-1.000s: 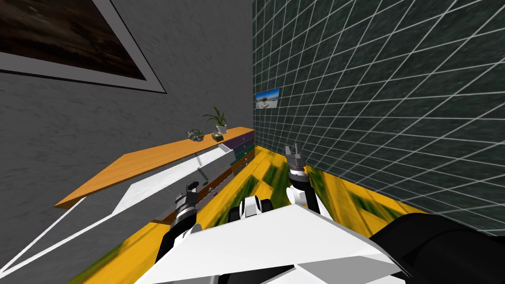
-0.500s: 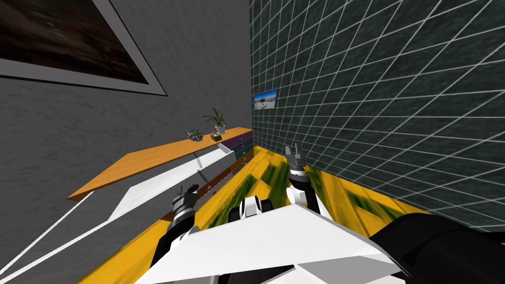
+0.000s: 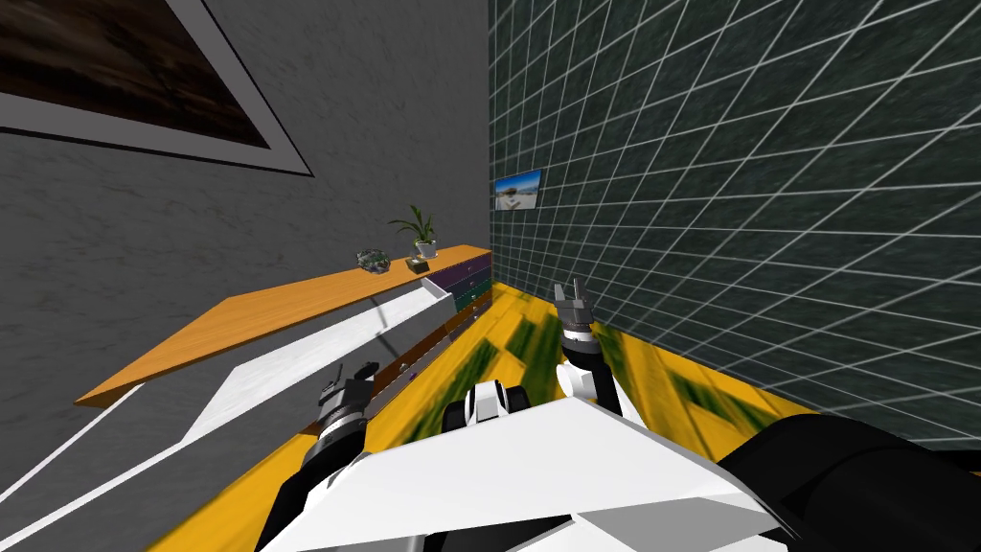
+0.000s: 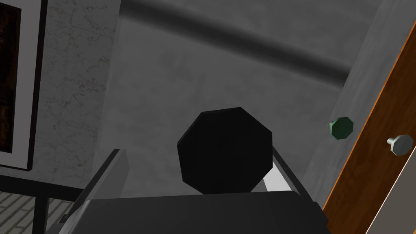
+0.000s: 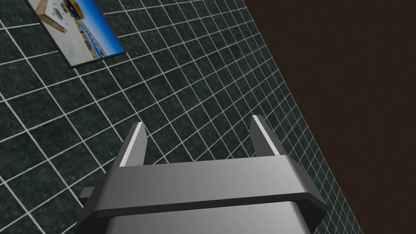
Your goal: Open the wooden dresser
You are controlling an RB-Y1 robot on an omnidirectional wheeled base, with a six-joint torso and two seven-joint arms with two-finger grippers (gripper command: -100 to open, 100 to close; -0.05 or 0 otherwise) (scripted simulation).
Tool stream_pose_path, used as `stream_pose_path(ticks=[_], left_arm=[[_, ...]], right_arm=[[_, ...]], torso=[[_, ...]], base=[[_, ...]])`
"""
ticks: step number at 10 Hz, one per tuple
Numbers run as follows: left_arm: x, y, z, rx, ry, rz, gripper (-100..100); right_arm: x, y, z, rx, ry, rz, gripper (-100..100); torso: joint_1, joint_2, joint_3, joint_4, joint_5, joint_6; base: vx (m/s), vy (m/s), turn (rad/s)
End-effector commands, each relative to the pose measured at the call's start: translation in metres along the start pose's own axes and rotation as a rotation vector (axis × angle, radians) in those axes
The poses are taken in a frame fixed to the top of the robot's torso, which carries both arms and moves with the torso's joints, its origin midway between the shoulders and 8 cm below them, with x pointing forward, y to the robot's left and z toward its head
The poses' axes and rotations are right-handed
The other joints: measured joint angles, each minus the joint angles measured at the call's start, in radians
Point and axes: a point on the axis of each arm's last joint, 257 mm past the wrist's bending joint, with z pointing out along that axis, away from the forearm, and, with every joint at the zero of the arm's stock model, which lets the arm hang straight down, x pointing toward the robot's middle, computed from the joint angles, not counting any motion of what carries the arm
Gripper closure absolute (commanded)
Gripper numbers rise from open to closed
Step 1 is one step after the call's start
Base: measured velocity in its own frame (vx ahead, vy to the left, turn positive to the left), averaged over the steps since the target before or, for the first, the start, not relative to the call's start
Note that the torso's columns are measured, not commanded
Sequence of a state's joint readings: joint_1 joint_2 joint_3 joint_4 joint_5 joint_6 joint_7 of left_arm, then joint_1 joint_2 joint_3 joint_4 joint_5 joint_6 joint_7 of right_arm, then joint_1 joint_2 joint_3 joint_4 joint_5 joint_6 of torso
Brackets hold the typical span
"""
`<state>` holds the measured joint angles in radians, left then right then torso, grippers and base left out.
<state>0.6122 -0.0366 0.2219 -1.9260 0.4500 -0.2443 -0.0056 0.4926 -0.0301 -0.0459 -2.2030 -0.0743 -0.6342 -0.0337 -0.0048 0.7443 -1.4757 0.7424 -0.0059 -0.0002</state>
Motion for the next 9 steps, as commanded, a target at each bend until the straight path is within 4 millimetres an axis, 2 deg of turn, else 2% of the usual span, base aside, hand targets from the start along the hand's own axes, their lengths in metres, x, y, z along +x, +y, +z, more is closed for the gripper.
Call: stream_pose_path(ticks=[1,4,5,6,9], left_arm=[[0.002,-0.015,-0.001,0.01,0.005,-0.005,-100],[0.001,-0.026,-0.005,0.008,0.005,-0.003,-100],[-0.005,-0.013,-0.009,-0.016,-0.008,0.01,-100],[-0.006,-0.011,-0.011,-0.022,-0.012,0.012,0],[-0.01,-0.003,-0.013,-0.04,-0.022,0.014,0]], right_arm=[[0.0,0.0,0.0,0.0,0.0,0.0,0],[0.0,0.0,0.0,0.0,0.0,0.0,0],[0.0,0.0,0.0,0.0,0.0,0.0,0],[0.0,0.0,0.0,0.0,0.0,0.0,0],[0.0,0.0,0.0,0.0,0.0,0.0,0]], torso=[[-0.001,0.002,0.0,0.001,-0.002,0.0],[-0.005,0.006,-0.001,0.004,-0.007,0.0],[-0.007,0.007,-0.002,0.006,-0.009,0.0],[-0.006,0.006,-0.001,0.003,-0.007,0.0],[0.0,-0.002,-0.002,-0.001,-0.001,0.0]], base=[[0.017,-0.011,0.005],[0.013,-0.006,-0.008],[0.018,-0.004,0.004],[0.011,-0.005,0.001],[0.004,-0.004,0.001]])
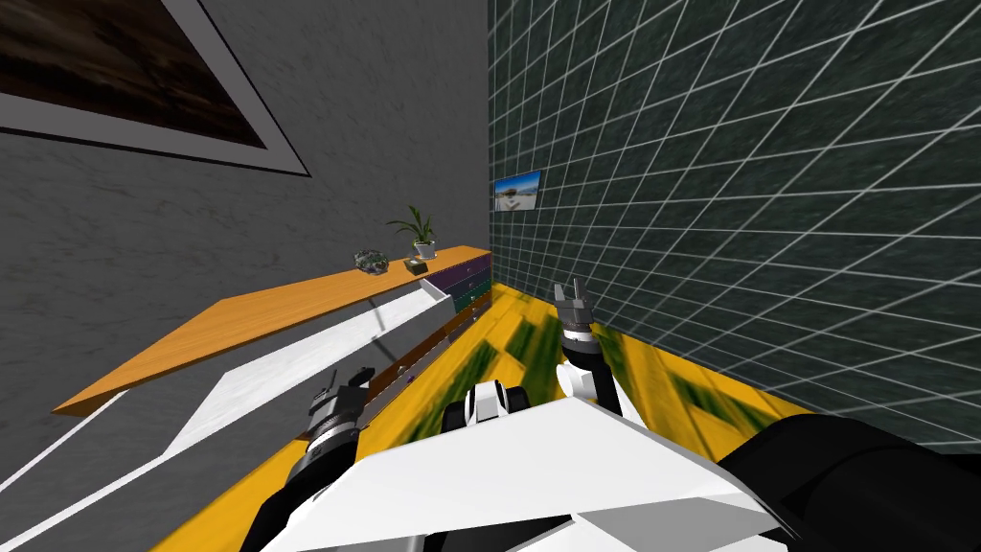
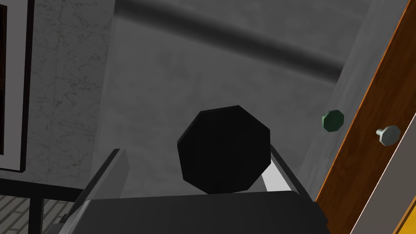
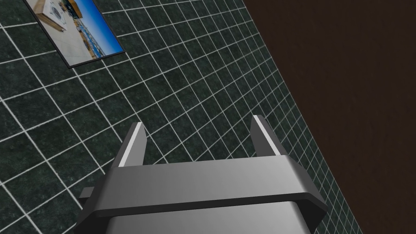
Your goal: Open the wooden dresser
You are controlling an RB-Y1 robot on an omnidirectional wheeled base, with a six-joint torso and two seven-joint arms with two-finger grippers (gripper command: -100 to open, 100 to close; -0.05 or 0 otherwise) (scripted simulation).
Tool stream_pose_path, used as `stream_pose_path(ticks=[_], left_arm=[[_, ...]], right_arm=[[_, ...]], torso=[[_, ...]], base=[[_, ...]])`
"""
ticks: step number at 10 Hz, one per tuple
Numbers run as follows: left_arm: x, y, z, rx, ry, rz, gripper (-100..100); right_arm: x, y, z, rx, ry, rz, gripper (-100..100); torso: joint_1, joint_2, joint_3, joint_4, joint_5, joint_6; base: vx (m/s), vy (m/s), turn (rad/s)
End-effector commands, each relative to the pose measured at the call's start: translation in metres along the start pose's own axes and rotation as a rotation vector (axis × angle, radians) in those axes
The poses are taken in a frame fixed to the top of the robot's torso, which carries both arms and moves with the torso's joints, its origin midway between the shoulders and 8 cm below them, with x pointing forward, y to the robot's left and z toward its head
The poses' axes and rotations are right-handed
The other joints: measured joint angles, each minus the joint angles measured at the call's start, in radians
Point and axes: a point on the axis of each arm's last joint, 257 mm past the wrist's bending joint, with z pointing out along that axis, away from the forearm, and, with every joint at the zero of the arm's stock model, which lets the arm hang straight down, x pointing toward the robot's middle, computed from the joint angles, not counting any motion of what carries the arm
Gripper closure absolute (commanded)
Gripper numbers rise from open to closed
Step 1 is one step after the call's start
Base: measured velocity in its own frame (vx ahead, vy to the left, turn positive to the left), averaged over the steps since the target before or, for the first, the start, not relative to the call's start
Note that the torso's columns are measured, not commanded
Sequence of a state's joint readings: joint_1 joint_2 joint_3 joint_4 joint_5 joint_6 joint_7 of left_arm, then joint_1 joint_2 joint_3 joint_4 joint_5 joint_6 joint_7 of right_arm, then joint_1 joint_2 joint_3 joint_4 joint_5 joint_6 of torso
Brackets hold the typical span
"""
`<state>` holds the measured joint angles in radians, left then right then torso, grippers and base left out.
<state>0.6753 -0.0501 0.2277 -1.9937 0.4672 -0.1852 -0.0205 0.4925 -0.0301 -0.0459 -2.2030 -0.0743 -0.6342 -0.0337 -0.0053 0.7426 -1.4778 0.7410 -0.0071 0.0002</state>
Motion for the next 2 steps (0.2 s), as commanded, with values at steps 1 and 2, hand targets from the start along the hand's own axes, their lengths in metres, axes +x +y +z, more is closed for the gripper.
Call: stream_pose_path(ticks=[1,2], left_arm=[[-0.0008,0.0017,-0.0005,-0.004,-0.002,0.001,0],[-0.0015,0.003,-0.0008,-0.007,-0.003,0.001,0]], right_arm=[[0.0,0.0,0.0,0.0,0.0,0.0,0],[0.0,0.0,0.0,0.0,0.0,0.0,0]], torso=[[0.001,-0.001,0.0,-0.001,0.001,0.0],[0.002,-0.002,0.0,-0.001,0.003,0.0]], base=[[0.0,0.0,0.0],[0.0,0.0,0.0]])
